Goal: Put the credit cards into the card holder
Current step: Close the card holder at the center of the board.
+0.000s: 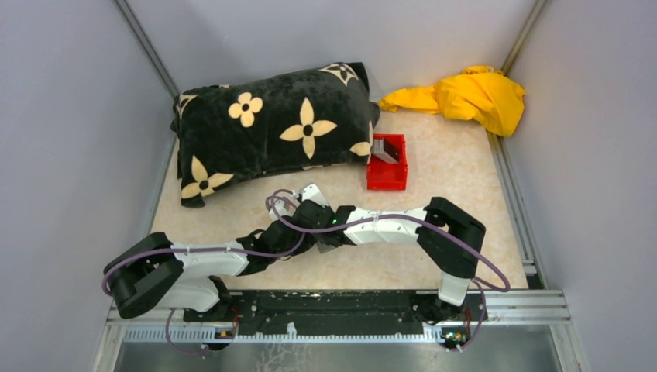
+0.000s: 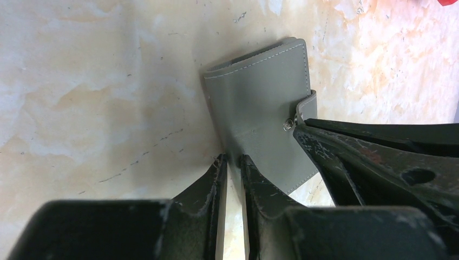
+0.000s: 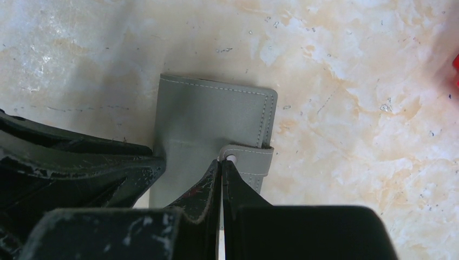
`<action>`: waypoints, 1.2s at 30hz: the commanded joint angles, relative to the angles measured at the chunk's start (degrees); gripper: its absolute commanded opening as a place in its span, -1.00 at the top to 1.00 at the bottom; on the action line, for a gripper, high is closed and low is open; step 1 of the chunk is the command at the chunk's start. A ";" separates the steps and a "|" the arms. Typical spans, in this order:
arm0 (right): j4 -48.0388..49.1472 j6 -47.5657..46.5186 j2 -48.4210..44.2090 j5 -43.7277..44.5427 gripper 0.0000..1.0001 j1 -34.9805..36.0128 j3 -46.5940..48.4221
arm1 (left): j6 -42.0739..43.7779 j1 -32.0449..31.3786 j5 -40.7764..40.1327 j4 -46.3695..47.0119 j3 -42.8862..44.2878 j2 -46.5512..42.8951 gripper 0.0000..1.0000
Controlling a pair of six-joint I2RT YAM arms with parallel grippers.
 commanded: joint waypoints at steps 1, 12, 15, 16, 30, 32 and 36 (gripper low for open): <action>-0.67 -0.02 -3.30 0.89 1.00 -0.38 -0.07 | 0.68 -0.02 0.19 0.73 1.23 0.73 0.58; -1.03 0.16 -2.02 -0.56 1.00 -0.36 -0.22 | 1.25 -0.01 0.11 0.64 1.66 0.84 0.58; -0.99 0.13 -1.55 -1.12 1.00 -0.33 -0.28 | 1.22 -0.01 0.01 0.60 1.63 0.89 0.58; -1.01 0.15 -1.33 -1.34 1.00 -0.38 -0.19 | 1.22 0.01 0.10 0.64 1.67 0.93 0.58; -0.91 0.32 1.76 -2.63 1.00 -0.43 0.09 | 1.05 0.04 0.32 0.99 1.56 1.37 0.58; -0.82 0.27 2.20 -2.94 1.00 -0.45 0.17 | 1.00 0.05 0.36 0.99 1.58 1.46 0.58; -0.95 0.13 2.84 -3.12 1.00 -0.58 0.43 | 1.04 0.05 0.37 1.01 1.58 1.46 0.58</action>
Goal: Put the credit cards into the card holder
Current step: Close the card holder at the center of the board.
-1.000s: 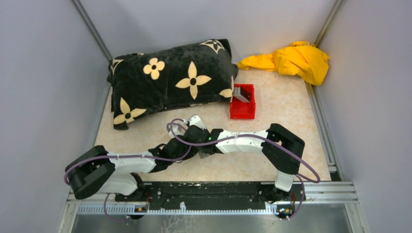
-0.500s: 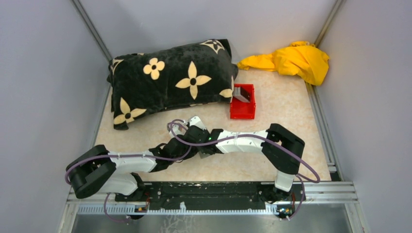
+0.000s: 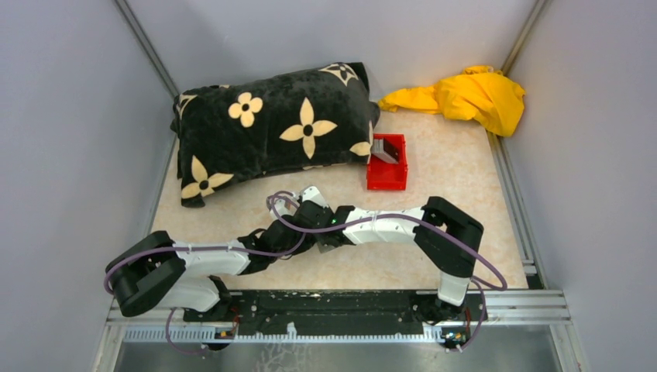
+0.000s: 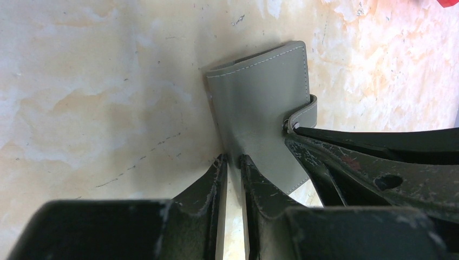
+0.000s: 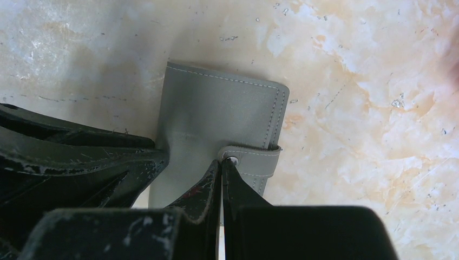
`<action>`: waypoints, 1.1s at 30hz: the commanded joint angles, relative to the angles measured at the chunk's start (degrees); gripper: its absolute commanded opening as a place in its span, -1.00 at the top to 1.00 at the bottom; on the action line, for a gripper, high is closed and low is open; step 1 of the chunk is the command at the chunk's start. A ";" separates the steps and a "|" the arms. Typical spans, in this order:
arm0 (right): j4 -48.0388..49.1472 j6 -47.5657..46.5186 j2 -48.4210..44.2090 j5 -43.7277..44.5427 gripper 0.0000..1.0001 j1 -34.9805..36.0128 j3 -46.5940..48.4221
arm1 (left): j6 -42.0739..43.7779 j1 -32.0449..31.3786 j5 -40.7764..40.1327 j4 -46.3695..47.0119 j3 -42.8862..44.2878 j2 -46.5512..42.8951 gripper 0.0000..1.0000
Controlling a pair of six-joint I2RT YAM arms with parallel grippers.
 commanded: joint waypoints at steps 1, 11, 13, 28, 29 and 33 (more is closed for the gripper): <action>0.25 0.13 2.32 -1.33 1.00 -0.20 0.53 | 0.85 0.04 0.41 0.81 0.97 0.48 0.58; 0.02 -0.56 1.96 -0.29 1.00 -0.41 1.76 | 0.65 0.02 0.78 1.52 0.79 1.37 0.58; -0.28 -0.83 2.08 0.04 1.00 -0.51 2.24 | 0.61 -0.03 0.75 1.52 0.88 1.40 0.58; -2.31 -1.41 4.10 -2.42 1.00 -2.58 4.57 | 0.61 0.02 0.96 1.97 1.03 2.53 0.58; -2.77 -1.40 4.33 -2.78 1.00 -2.75 4.90 | 0.62 -0.03 0.97 1.96 1.01 2.64 0.58; -4.01 -1.24 5.00 -5.26 1.00 -3.87 5.51 | 0.83 0.03 1.04 1.92 1.13 3.09 0.58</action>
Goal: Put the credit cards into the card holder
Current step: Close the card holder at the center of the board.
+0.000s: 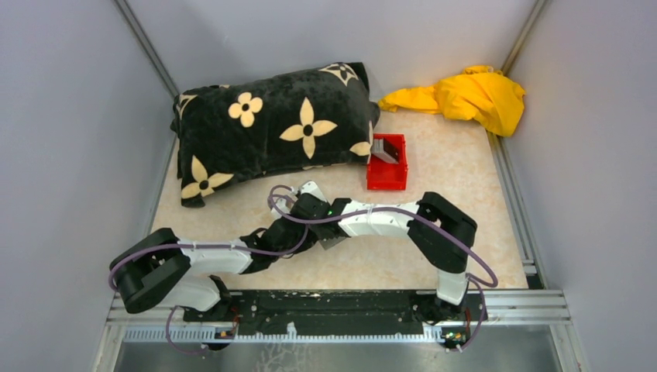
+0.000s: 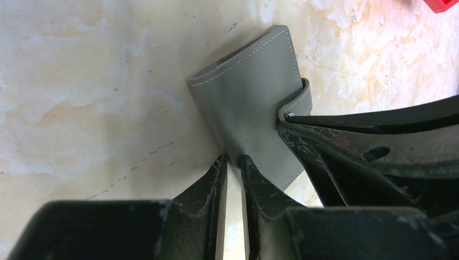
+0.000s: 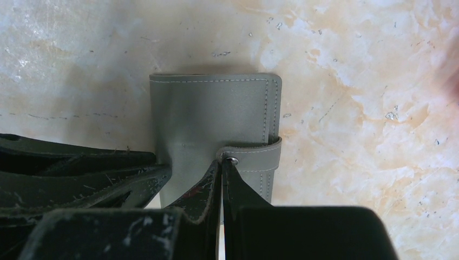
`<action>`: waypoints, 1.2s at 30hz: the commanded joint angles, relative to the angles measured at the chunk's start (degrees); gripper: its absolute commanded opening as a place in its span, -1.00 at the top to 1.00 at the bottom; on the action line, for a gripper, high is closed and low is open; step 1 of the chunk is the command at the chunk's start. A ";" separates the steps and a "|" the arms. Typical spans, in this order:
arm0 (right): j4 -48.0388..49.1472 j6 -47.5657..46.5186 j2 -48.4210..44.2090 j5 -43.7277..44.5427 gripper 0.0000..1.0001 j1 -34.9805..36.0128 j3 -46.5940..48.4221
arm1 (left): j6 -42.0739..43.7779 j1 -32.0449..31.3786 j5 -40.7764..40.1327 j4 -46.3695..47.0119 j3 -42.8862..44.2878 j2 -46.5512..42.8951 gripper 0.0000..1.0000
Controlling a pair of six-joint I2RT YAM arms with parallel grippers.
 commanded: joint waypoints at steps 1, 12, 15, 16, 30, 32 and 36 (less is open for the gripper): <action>-1.59 0.04 2.21 -4.63 1.00 -2.00 1.76 | 0.90 -0.04 1.04 -0.76 0.97 1.36 0.58; -4.95 -1.67 5.15 -14.28 1.00 -7.07 5.73 | 1.56 -0.06 0.60 -4.18 1.93 2.68 0.58; -5.67 -2.52 7.14 -16.71 1.00 -9.00 7.20 | 1.65 -0.06 0.53 -4.60 2.39 4.00 0.58; -5.88 -2.71 7.77 -17.82 1.00 -9.62 7.63 | 1.74 -0.06 0.63 -4.86 2.58 4.56 0.58; -8.18 -4.27 16.61 -28.66 1.00 -15.66 9.59 | 1.35 0.02 0.45 -10.20 4.60 8.87 0.58; -7.61 -4.44 15.47 -29.00 0.99 -15.57 9.47 | 0.71 -0.04 -0.65 -11.94 4.67 7.93 0.57; -6.68 -3.91 10.15 -27.23 0.51 -15.27 9.77 | -1.05 -0.02 -3.94 -16.73 4.79 3.85 0.53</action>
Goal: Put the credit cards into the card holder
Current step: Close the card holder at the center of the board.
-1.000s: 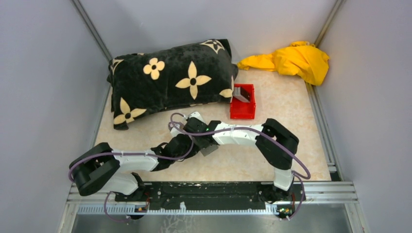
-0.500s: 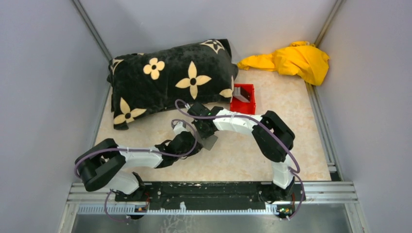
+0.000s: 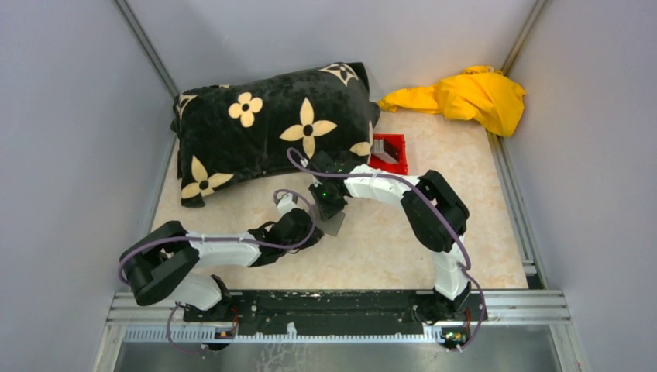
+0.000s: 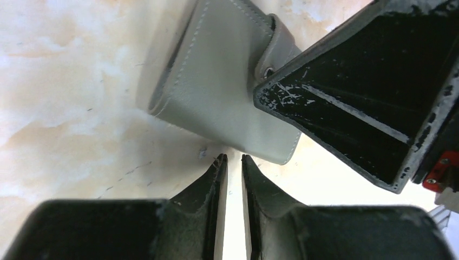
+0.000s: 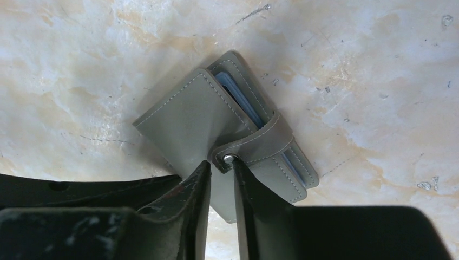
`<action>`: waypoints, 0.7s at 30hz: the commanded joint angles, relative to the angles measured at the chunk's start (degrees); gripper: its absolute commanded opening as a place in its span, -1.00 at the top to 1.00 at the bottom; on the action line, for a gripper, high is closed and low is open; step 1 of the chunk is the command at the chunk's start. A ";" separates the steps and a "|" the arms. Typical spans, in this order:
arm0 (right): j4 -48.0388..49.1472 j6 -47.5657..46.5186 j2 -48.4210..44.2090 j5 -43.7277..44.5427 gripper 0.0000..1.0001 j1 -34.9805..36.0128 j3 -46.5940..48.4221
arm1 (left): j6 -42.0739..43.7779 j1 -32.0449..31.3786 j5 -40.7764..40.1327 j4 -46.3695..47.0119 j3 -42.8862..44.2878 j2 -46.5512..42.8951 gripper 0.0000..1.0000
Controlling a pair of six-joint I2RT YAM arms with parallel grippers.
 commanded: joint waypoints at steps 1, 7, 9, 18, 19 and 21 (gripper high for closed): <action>1.83 -0.37 0.77 3.02 0.46 0.79 -3.34 | -0.97 -0.03 -3.79 -14.72 -1.20 -2.97 0.50; 5.89 1.11 -7.46 7.74 0.24 1.33 -5.52 | -3.21 0.01 -10.21 -21.65 -0.26 -9.99 0.46; 7.42 1.31 -10.53 9.83 0.21 1.59 -6.59 | -3.33 0.01 -11.75 -22.87 0.42 -11.27 0.46; 15.48 0.66 -24.13 16.40 0.19 1.70 -13.06 | -1.31 -0.06 -12.02 -22.50 4.62 -6.54 0.50; 15.86 0.15 -24.39 17.38 0.22 1.64 -13.32 | -1.27 -0.06 -11.48 -22.18 4.97 -5.55 0.51; 16.84 -1.11 -23.92 19.67 0.33 1.51 -13.79 | -1.58 -0.15 -10.03 -21.26 5.32 -3.64 0.53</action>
